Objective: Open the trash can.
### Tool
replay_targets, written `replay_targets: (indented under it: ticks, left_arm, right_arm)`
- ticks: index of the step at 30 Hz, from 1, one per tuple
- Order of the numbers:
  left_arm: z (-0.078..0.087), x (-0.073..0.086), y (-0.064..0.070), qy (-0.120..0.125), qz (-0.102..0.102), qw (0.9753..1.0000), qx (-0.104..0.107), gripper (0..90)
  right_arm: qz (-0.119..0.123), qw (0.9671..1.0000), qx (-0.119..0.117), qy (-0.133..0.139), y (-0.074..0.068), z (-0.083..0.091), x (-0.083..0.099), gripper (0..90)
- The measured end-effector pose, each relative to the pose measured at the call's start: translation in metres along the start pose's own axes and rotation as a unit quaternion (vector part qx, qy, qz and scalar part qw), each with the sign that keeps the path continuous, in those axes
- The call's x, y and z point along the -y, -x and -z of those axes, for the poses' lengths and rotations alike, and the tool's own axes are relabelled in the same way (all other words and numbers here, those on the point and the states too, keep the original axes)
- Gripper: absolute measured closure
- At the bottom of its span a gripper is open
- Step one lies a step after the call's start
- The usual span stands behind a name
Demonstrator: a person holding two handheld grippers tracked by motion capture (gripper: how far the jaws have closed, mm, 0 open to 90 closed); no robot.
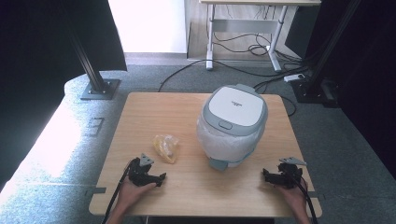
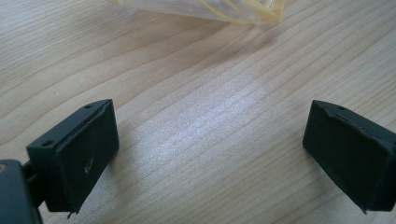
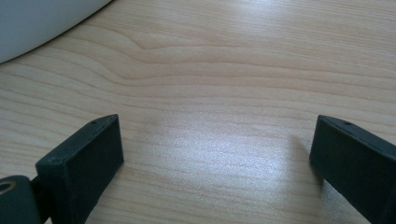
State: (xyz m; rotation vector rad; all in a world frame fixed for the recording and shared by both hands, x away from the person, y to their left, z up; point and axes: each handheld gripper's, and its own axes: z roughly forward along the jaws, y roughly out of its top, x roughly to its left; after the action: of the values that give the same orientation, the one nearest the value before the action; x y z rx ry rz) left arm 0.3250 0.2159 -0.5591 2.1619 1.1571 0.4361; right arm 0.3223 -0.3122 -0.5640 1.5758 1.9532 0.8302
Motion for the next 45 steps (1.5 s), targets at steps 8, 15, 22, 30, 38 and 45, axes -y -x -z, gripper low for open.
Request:
replay_targets:
  ticks: [8, 15, 22, 30, 38, 45]
  left_arm:
    - [-0.001, -0.001, -0.001, 0.0, -0.002, 1.0, 0.002, 2.7]
    - [-0.001, -0.001, -0.001, -0.001, -0.002, 1.0, 0.001, 2.7]
    - [-0.001, -0.001, -0.001, -0.001, -0.002, 1.0, 0.002, 2.7]
    - [-0.001, -0.001, -0.001, 0.0, -0.003, 1.0, 0.003, 2.7]
    - [-0.001, -0.001, -0.001, 0.0, -0.003, 1.0, 0.002, 2.7]
    - [-0.001, -0.001, -0.001, 0.0, -0.003, 1.0, 0.003, 2.7]
  right_arm:
    - [-0.013, 0.9998, 0.014, -0.006, -0.002, -0.001, -0.002, 0.9]
    - [-0.005, 0.9999, 0.001, 0.013, 0.007, 0.007, 0.003, 21.6]
    - [-0.022, 0.9974, -0.034, 0.06, 0.015, 0.031, 0.002, 50.7]
    - [-0.016, 0.9909, -0.09, 0.099, 0.016, 0.061, -0.006, 74.6]
    - [-0.005, 0.9807, -0.136, 0.14, 0.012, 0.093, -0.023, 90.0]
    - [0.009, 0.9722, -0.166, 0.165, 0.004, 0.114, -0.037, 90.0]
